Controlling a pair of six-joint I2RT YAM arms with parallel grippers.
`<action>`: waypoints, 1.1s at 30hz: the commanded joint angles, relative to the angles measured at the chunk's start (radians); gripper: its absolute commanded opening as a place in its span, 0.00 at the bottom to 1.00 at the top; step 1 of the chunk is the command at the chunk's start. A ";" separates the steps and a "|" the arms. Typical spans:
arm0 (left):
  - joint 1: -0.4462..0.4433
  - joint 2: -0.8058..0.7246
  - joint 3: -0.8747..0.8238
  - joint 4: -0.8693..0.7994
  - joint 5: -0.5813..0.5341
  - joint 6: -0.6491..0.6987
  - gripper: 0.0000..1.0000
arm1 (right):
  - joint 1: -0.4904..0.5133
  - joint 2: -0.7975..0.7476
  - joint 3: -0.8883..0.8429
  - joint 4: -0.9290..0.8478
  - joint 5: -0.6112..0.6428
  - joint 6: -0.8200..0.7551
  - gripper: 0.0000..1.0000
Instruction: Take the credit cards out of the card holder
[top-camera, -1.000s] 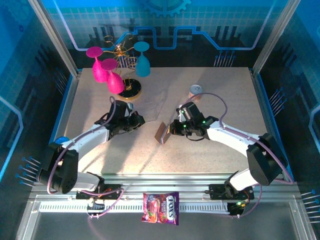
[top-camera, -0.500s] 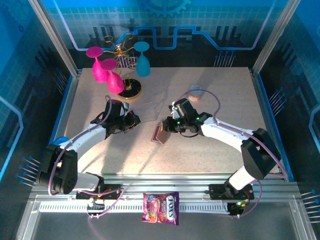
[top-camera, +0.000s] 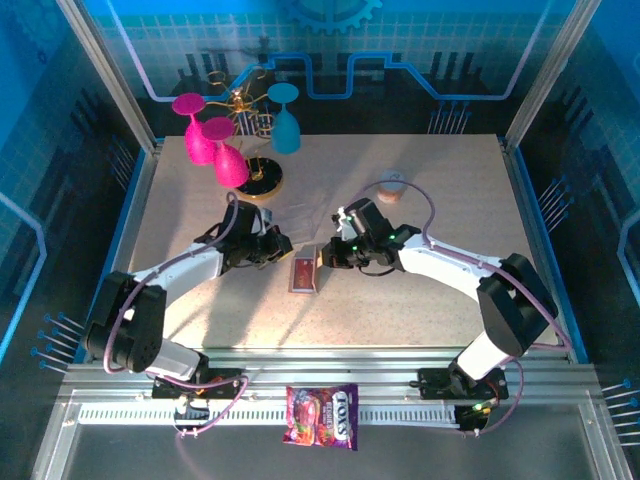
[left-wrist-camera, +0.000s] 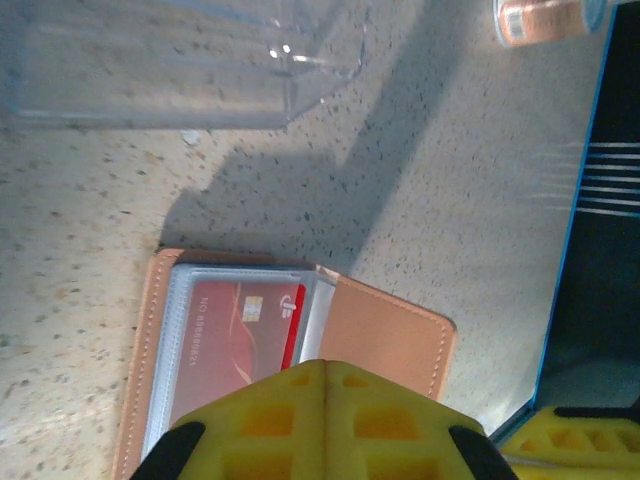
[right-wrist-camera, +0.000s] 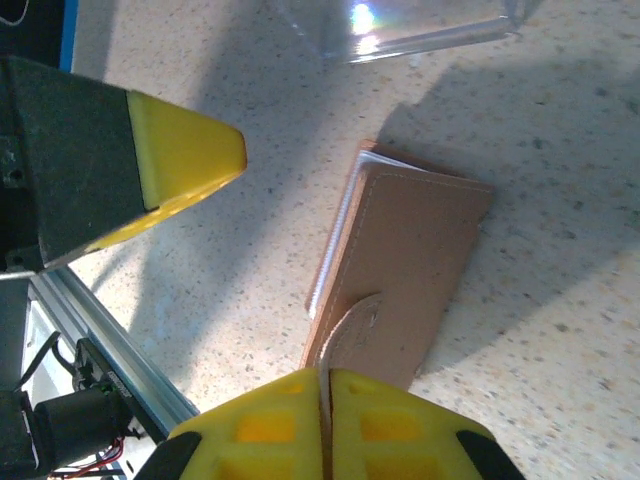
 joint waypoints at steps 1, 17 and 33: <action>-0.042 0.043 0.050 0.035 0.027 -0.004 0.02 | -0.041 -0.028 -0.038 -0.031 0.001 -0.012 0.03; -0.180 0.226 0.118 0.124 0.047 -0.066 0.02 | -0.117 -0.021 -0.111 -0.075 0.077 -0.066 0.05; -0.235 0.321 0.127 0.192 0.056 -0.127 0.01 | -0.160 0.001 -0.104 -0.139 0.100 -0.106 0.23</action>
